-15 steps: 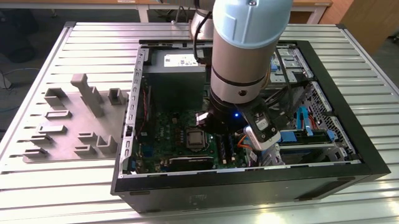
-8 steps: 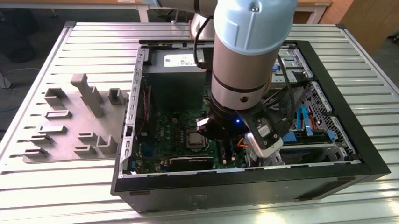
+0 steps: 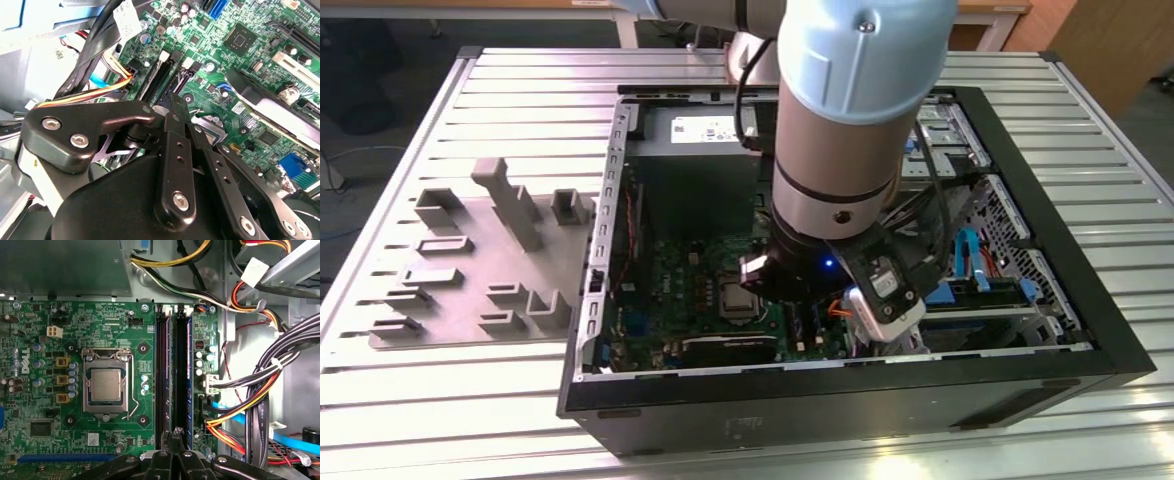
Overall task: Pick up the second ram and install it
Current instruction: 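Press down the second ram until it locks into place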
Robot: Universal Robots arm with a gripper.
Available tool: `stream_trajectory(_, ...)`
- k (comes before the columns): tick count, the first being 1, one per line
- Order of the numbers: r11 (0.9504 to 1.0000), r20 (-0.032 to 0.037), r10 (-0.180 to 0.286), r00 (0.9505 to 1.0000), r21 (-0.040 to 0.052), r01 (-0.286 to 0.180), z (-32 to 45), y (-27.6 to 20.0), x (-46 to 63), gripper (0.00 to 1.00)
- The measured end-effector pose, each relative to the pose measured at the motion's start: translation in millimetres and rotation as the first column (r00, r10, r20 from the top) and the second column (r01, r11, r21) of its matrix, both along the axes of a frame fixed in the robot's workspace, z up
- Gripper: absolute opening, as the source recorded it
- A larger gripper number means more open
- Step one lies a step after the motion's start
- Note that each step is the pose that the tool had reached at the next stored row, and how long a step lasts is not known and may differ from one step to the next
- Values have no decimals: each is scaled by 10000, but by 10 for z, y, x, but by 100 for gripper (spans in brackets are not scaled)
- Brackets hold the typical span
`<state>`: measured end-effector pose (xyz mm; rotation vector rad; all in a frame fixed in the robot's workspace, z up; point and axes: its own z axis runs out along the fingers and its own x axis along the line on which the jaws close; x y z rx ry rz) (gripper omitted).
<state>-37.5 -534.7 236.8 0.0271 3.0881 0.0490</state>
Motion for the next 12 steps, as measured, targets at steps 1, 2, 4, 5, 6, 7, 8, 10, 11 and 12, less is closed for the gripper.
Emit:
stream_trajectory(1, 10000, 0, 0, 10000, 0, 0, -4, -4, 0, 11)
stream_trajectory(2, 10000, 0, 0, 10000, -1, 0, -7, -8, 0, 11)
stream_trajectory(4, 10000, 0, 0, 10000, -1, 0, -16, -16, 0, 11)
stream_trajectory(5, 10000, 1, 0, 10000, 0, 0, -31, -19, 0, 11)
stream_trajectory(6, 10000, 0, 0, 10000, -1, 0, -49, -20, 0, 11)
stream_trajectory(7, 10000, 0, 0, 10000, -1, 0, -67, -21, 0, 11)
stream_trajectory(8, 10000, 0, 0, 10000, -2, 0, -83, -21, 0, 11)
stream_trajectory(10, 10000, 0, 0, 10000, -1, 0, -100, -21, 0, 11)
stream_trajectory(11, 10000, 0, 0, 10000, -3, 0, -114, -21, 0, 11)
stream_trajectory(12, 10000, 0, 0, 10000, -2, 0, -133, -21, 0, 11)
